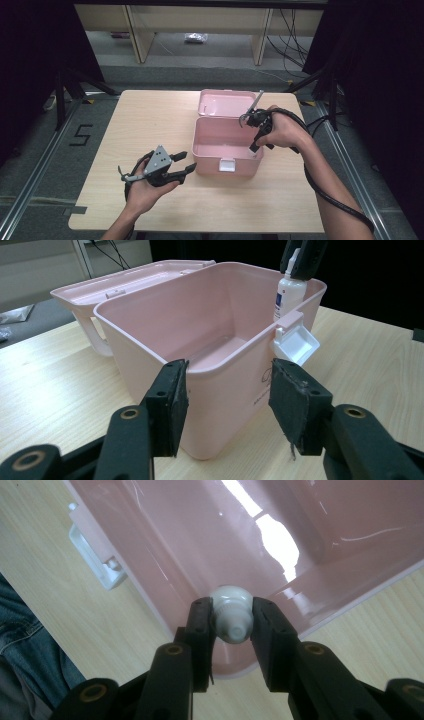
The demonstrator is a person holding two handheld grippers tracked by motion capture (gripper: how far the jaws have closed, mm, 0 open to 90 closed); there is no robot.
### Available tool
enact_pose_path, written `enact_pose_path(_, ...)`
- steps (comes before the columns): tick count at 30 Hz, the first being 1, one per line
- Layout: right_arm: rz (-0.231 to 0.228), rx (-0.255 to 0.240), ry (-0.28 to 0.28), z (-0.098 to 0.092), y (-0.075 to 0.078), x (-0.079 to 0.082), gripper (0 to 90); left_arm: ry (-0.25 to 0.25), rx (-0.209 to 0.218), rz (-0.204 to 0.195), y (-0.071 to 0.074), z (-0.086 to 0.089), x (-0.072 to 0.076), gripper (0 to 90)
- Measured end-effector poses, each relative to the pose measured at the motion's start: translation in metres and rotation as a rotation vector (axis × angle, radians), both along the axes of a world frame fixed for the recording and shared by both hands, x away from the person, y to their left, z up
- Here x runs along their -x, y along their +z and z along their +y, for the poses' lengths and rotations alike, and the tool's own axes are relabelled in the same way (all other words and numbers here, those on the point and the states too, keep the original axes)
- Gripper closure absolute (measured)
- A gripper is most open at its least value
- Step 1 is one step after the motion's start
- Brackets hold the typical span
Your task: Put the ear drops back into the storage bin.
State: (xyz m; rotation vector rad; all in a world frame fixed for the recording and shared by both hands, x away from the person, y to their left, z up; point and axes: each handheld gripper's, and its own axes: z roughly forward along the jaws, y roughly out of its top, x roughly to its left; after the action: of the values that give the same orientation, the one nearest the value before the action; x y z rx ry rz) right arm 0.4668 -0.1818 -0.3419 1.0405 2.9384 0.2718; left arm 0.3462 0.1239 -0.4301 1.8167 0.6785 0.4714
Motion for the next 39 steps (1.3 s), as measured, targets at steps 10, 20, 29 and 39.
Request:
enact_pose_path(10, -0.013, 0.009, 0.001, -0.003, -0.01, -0.001, 71.6, 0.002, -0.001, 0.001, 0.0, 0.0, 0.0, 48.5)
enact_pose_path(20, -0.01, 0.018, -0.002, -0.003, -0.014, -0.001, 71.5, 0.001, -0.001, 0.001, 0.0, 0.0, 0.0, 48.5)
enact_pose_path(29, -0.019, 0.016, -0.017, -0.003, -0.017, -0.001, 71.6, 0.002, -0.002, 0.0, 0.0, 0.0, 0.0, 48.5)
enact_pose_path(39, -0.014, 0.007, -0.012, -0.003, -0.023, -0.003, 71.5, 0.003, -0.006, 0.003, 0.0, 0.001, 0.0, 48.5)
